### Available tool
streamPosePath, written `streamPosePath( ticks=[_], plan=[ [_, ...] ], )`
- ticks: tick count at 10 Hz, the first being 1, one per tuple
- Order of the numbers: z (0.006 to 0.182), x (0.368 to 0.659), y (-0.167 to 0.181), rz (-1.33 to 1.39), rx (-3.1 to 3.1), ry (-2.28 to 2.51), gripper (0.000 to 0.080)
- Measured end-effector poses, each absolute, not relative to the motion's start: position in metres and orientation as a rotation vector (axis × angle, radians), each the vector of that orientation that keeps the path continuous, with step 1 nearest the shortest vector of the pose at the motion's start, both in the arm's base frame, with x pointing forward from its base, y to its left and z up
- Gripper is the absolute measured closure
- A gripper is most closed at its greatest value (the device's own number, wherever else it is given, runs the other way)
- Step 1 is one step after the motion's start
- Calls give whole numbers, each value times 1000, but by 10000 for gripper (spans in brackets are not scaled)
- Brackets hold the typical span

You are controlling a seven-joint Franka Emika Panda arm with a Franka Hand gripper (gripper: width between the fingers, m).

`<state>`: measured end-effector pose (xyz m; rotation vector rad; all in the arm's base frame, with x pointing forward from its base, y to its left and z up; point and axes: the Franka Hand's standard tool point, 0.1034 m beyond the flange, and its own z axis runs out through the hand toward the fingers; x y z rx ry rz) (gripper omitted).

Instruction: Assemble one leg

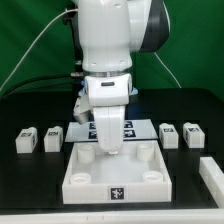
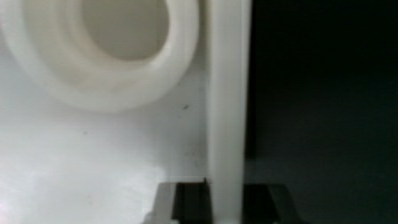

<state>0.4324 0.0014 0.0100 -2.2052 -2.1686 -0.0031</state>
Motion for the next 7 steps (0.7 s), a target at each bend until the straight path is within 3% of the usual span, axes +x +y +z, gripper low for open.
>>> streamPosePath(
  ticks=[4,7],
  plan=[
    [11,471,44,-70,-2290,-2087,741],
    [11,482,61,-96,-2311,-2077,741]
  ],
)
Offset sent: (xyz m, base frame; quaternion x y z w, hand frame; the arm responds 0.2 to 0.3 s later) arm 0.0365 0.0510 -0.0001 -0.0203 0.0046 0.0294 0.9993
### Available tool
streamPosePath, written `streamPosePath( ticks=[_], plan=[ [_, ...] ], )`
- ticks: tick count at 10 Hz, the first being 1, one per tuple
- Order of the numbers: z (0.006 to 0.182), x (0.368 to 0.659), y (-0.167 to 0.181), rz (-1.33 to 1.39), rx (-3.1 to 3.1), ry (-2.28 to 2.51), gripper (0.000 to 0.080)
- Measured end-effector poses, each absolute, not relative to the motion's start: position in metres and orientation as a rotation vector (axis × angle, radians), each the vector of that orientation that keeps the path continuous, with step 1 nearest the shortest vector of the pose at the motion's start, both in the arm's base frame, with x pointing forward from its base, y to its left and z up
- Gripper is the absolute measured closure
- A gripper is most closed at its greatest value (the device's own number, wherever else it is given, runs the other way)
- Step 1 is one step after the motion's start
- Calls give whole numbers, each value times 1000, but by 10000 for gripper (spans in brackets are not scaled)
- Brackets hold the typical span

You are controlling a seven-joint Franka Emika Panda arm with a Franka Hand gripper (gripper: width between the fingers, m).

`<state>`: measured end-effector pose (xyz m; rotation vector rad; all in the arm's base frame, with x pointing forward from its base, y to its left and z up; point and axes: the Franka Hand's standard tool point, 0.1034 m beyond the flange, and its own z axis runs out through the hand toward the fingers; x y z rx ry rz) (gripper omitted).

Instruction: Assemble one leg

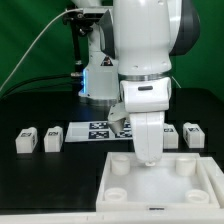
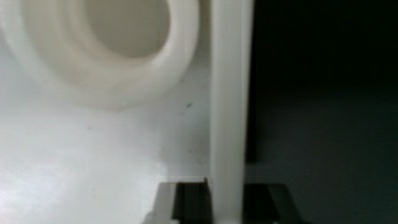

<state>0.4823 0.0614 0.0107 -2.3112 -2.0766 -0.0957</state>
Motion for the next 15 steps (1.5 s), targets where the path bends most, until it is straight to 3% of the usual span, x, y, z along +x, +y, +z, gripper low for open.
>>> streamPosePath(
  ticks=[7,8,9,10,11,15],
  plan=[
    [10,490,59,-148,-2250,-2171,731],
    [10,490,59,-148,-2251,-2170,507],
    [10,490,59,-148,-2252,-2169,507],
    [10,490,59,-147,-2252,-2169,325],
    [10,490,59,-147,-2253,-2168,211],
    [10,490,59,-147,-2254,-2167,153]
  ],
)
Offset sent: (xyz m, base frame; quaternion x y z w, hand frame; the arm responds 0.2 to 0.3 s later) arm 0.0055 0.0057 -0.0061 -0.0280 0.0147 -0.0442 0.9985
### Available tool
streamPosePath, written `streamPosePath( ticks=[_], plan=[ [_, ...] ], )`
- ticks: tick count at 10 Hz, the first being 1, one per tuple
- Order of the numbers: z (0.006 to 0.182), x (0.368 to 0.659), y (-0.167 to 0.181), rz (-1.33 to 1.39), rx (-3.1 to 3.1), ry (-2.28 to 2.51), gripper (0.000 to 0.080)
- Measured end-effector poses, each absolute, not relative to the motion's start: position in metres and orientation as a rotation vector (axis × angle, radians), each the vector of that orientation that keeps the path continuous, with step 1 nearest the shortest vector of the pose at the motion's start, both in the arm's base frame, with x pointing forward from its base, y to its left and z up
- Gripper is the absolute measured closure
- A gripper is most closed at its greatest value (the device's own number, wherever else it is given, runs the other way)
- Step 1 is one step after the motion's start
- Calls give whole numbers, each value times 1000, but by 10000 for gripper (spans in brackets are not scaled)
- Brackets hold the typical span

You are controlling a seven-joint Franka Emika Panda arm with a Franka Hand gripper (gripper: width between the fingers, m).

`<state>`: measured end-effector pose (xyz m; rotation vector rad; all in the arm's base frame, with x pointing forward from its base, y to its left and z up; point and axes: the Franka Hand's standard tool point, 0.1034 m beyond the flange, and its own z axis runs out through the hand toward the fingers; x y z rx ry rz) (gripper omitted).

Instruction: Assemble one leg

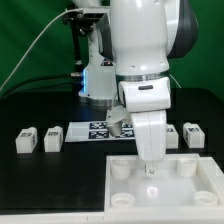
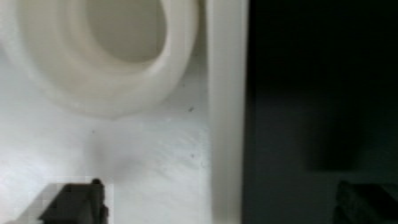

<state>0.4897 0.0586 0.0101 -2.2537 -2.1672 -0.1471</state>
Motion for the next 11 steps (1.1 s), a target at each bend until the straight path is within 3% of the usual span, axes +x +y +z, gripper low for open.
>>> streamPosePath(
  ticks=[4,8,11],
  plan=[
    [12,489,60,-142,-2290,-2124,151],
    [63,471,101,-130,-2617,-1711,151],
    [77,459,143,-150,-2868,-1198,151]
  ],
)
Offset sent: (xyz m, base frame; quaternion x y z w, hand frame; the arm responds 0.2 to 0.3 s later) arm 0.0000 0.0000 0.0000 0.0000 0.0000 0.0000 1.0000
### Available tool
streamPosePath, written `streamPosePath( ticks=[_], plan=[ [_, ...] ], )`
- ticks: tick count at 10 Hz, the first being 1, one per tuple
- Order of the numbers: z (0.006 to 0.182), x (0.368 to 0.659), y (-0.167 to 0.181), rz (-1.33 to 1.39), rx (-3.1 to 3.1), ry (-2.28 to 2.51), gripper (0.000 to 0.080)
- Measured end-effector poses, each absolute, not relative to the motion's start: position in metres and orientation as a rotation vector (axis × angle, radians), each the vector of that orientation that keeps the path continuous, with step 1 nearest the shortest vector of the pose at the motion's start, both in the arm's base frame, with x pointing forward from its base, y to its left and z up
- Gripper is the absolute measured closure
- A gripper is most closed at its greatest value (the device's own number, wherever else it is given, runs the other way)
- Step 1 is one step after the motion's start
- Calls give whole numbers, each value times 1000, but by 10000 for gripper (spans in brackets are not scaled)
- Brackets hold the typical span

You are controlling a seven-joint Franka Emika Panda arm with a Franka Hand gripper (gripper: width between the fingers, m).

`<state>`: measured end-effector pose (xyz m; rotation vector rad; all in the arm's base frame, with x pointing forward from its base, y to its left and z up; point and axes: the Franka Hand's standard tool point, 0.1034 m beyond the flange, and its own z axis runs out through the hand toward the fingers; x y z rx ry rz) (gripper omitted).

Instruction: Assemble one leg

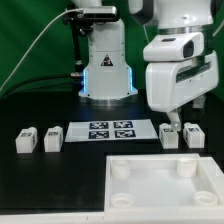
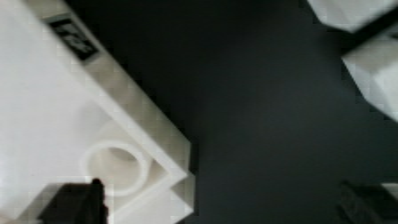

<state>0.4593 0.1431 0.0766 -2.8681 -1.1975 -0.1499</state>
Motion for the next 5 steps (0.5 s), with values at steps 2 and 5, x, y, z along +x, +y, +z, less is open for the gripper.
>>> streamPosePath(
  ticks=[2,5],
  plan=[
    [77,458,149,-144,-2943,-958,151],
    [75,455,153,-118,-3027,-452,151]
  ],
)
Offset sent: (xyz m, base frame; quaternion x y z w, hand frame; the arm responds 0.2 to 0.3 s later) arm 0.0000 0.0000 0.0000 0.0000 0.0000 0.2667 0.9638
